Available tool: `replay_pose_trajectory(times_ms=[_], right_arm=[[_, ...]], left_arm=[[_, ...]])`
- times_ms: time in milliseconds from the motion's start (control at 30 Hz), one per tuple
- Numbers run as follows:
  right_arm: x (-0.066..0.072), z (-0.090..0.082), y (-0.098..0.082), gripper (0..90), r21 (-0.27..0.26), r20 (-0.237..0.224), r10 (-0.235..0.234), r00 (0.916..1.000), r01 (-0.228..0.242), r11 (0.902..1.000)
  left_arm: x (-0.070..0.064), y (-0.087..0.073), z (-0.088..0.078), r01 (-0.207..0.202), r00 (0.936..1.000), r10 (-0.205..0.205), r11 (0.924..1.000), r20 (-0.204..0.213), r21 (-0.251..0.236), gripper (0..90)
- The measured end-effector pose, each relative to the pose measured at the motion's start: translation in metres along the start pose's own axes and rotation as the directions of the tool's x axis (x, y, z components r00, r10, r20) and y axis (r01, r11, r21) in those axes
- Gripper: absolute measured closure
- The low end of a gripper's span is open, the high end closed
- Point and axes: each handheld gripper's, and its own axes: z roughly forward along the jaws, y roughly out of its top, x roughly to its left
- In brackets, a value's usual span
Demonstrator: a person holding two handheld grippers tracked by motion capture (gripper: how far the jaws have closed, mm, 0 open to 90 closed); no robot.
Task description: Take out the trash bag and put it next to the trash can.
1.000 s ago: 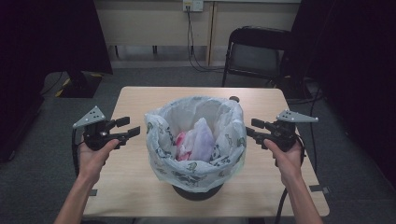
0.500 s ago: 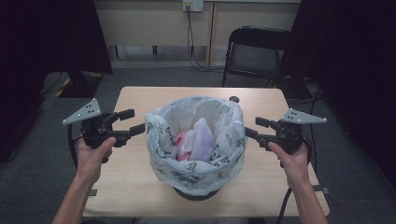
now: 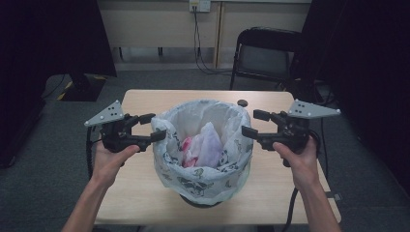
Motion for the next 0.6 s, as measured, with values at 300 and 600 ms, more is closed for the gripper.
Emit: replay_pose_trajectory(times_ms=[300,600], right_arm=[[0.026,0.031,0.027,23.8,-0.004,-0.073,-0.071,0.9948,0.071,0.9974],[0.058,0.063,0.054,16.7,0.017,-0.157,-0.137,0.9780,0.142,0.9898]], left_arm=[[-0.003,0.012,-0.005,-0.031,0.9994,0.031,0.9994,-0.013,-0.014,85.1],[-0.018,0.041,-0.005,-0.070,0.9966,0.073,0.9937,0.037,-0.088,87.4]])
